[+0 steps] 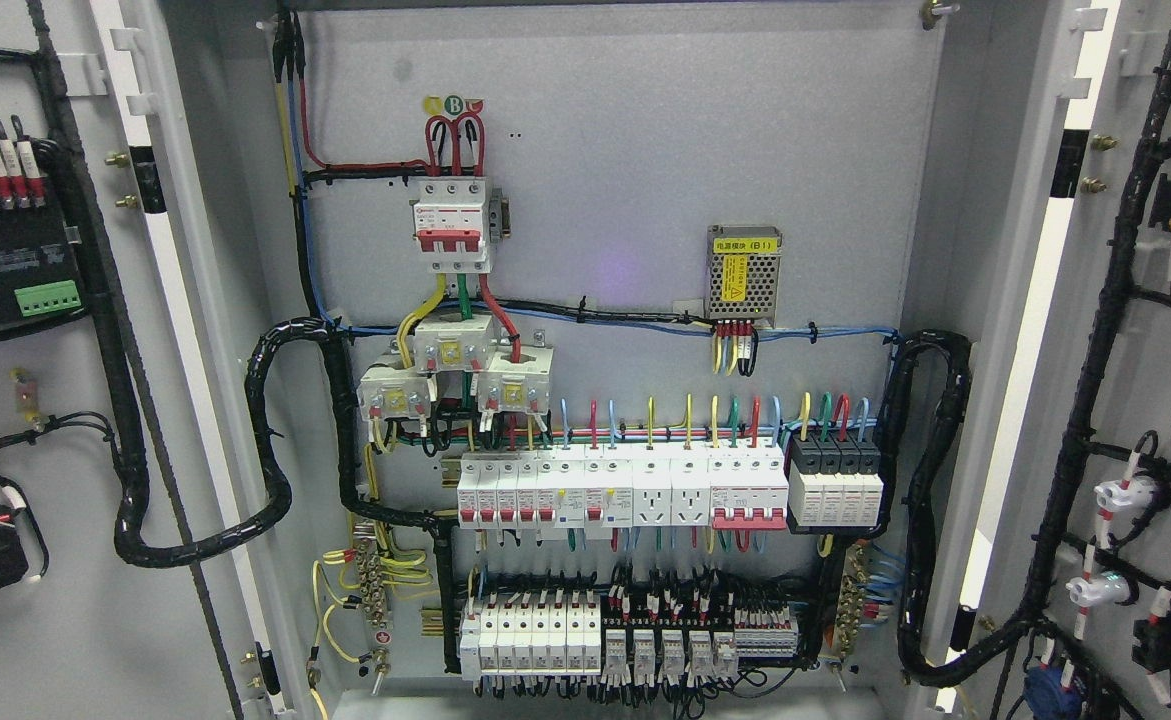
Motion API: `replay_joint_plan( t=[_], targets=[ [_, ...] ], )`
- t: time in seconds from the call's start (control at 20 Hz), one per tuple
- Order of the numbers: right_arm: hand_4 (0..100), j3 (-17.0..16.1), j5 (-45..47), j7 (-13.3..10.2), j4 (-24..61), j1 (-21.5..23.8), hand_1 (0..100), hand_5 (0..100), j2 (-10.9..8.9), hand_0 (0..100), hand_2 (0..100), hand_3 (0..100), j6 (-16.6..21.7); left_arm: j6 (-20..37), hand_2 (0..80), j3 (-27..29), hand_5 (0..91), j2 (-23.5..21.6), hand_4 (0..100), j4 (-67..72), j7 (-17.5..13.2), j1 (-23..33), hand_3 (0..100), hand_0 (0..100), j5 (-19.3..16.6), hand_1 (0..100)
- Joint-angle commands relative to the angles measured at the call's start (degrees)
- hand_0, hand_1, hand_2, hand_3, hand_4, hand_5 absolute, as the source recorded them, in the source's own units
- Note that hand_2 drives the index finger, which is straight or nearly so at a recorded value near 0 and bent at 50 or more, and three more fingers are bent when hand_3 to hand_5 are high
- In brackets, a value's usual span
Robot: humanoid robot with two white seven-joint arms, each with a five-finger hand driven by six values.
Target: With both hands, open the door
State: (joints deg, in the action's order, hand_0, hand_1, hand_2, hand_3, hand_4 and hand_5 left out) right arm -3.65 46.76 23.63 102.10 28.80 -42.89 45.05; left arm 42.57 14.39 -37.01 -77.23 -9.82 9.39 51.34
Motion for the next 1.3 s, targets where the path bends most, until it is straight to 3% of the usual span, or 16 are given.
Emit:
replay_joint_plan(
  t=[0.0,0.3,0.65,0.95,1.25],
  targets=[
    [0,0.3,0.0,-0.1,-0.1,-0.1,0,0,-0.44,0,0,0,10.9,0.2,0.0,-0.3,0.0,-0.2,3,-0.6,0.0,0.1,0,0,0.1,0],
    [0,1.3,0.0,0.0,1.3,0.3,0,0,-0.44,0,0,0,10.9,0.3,0.0,-0.3,0.0,0.1,3,-8.0,0.1,1.9,0,0,0.2,0],
    [0,5.1,-0.1,0.0,2.3,0.0,0,0,-0.35,0,0,0,10.9,0.5,0.0,-0.7,0.0,0.1,3,-15.3,0.0,5.2,0,0,-0.5,0],
    [0,6.4,-0.2,0.0,3.2,-0.1,0,0,-0.35,0,0,0,10.9,2.7,0.0,-5.2,0.0,0.4,3,-22.1,0.0,8.7,0,0,-4.8,0],
    [0,8.5,-0.3,0.0,4.0,-0.2,0,0,-0.27,0,0,0,10.9,3.1,0.0,-12.7,0.0,2.7,3,-23.7,0.1,9.6,0,0,-12.0,0]
  ],
)
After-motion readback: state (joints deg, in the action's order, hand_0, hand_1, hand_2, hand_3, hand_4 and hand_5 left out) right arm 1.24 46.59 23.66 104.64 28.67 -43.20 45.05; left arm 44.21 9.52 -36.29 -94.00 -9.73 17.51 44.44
